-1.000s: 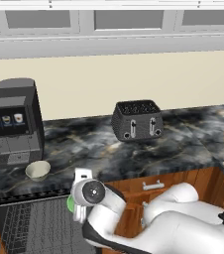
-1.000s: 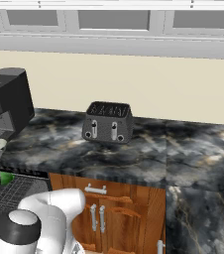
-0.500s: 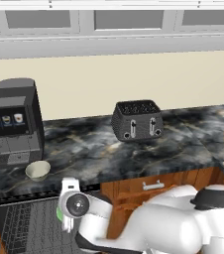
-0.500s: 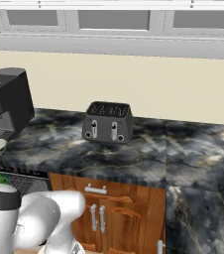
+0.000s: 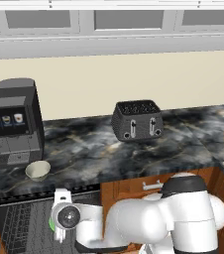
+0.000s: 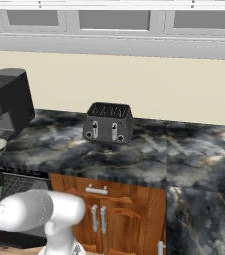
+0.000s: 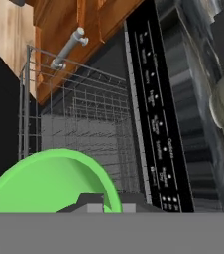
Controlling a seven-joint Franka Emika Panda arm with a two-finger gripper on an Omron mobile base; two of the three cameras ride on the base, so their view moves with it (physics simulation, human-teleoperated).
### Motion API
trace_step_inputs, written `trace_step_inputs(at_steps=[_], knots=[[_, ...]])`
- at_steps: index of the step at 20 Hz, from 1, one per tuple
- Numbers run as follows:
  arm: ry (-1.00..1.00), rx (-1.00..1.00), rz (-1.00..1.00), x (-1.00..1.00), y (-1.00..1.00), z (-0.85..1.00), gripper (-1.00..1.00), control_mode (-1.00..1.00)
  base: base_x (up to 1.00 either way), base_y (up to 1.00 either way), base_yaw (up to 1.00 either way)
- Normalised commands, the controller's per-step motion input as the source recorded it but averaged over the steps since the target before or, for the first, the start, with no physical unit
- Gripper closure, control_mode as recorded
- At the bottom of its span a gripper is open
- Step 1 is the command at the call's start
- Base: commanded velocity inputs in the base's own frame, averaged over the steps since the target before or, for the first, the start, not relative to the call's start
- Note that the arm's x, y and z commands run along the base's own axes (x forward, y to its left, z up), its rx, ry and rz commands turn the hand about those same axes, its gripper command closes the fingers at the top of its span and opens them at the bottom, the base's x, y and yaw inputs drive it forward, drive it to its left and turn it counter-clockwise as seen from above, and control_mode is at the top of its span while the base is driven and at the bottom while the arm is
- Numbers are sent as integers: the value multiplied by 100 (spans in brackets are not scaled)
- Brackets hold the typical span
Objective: Pick up the cup and bowl from the counter, place them in the dishwasher, and close the dishwasher door.
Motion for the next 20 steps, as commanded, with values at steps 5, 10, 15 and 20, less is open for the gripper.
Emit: trace_step_inputs(at_steps=[5, 10, 15, 20], knots=[[0, 0, 0, 0, 29, -44, 100, -100, 0, 0, 0], [0, 2, 0, 7, 18, -42, 100, -100, 0, 0, 0], [0, 1, 0, 16, 3, -30, 100, -100, 0, 0, 0], [0, 0, 0, 36, 0, -21, 100, -100, 0, 0, 0]])
